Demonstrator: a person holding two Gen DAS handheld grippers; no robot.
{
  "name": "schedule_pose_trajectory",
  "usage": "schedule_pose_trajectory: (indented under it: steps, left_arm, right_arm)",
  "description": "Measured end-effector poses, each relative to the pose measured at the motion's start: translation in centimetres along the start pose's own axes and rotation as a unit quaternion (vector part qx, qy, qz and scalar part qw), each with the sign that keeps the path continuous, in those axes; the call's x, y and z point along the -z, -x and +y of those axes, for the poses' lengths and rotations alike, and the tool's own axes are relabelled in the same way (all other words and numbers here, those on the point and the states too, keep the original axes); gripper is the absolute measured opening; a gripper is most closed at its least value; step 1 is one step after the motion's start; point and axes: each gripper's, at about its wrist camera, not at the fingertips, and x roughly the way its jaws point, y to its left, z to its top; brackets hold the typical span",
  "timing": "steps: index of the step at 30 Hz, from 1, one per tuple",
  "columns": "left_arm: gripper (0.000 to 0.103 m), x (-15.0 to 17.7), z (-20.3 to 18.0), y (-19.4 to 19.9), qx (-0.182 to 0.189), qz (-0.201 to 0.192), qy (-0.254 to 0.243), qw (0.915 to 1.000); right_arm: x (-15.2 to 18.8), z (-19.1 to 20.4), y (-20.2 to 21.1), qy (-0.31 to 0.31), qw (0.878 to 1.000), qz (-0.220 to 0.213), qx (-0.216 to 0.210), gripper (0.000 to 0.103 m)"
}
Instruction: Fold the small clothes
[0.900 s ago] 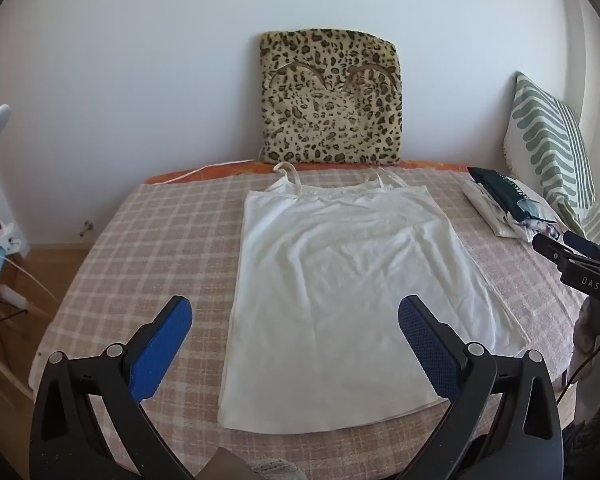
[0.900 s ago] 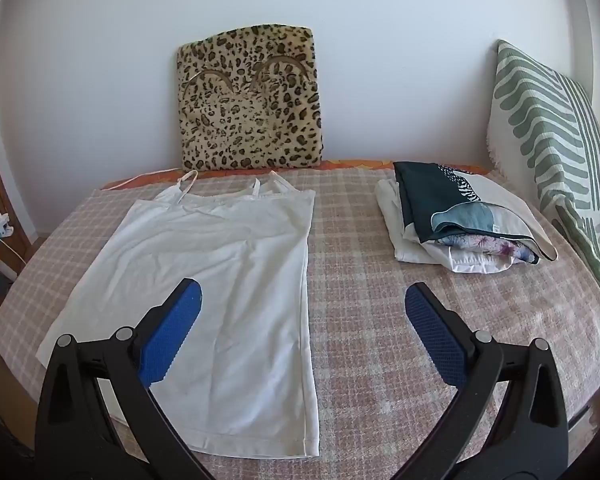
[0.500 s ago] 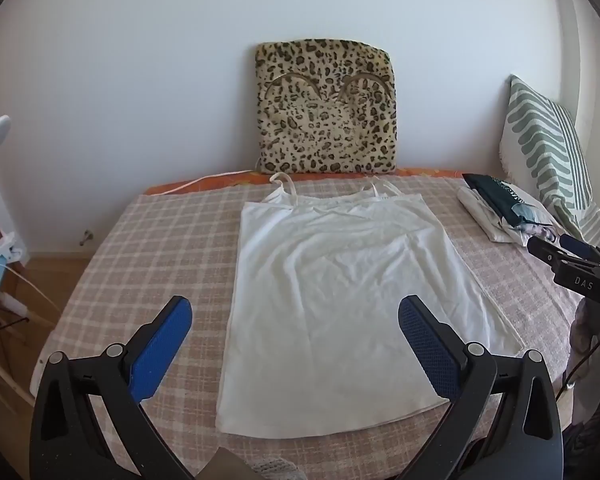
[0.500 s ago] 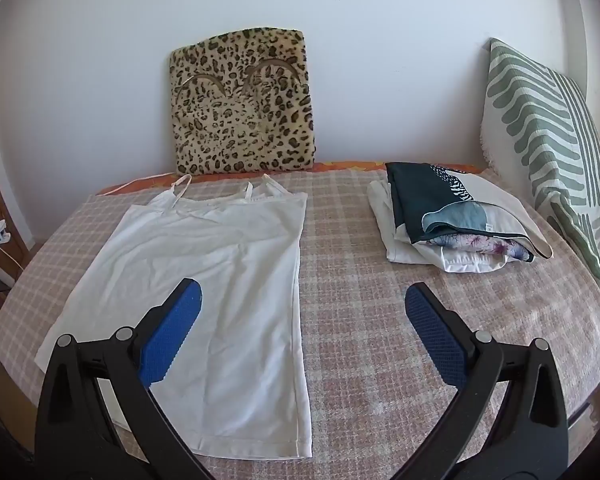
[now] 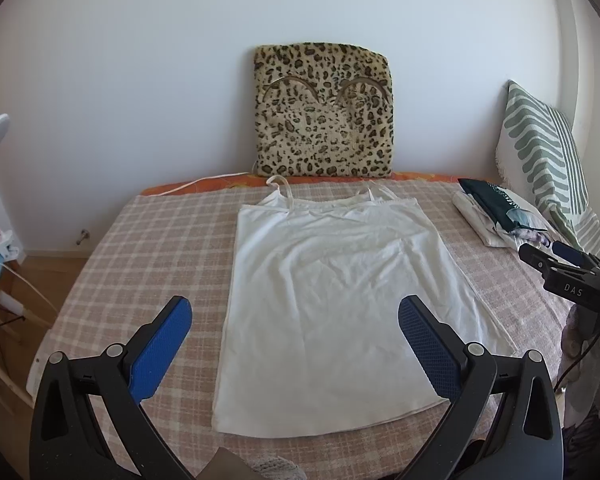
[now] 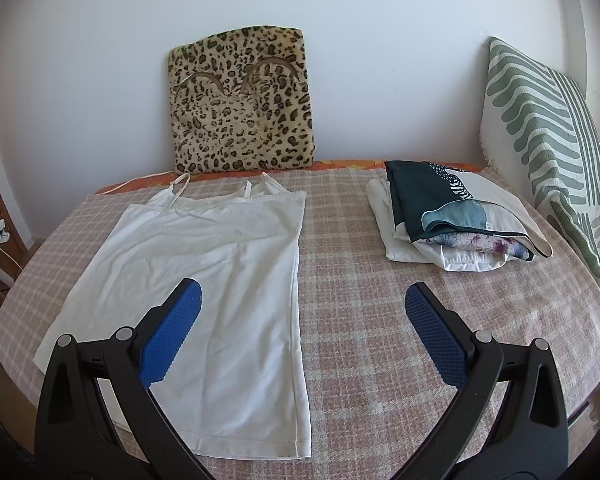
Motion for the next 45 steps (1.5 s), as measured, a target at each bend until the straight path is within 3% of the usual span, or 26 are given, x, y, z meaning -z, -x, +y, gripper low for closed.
schedule_pose_trajectory:
  steps: [45]
  left_arm:
    - [0.103, 0.20, 0.19, 0.45, -0.001, -0.009, 0.003, 1.0000]
  right_arm:
    - [0.15, 0.09, -0.24, 0.000, 1.000, 0.003, 0.001, 0.103]
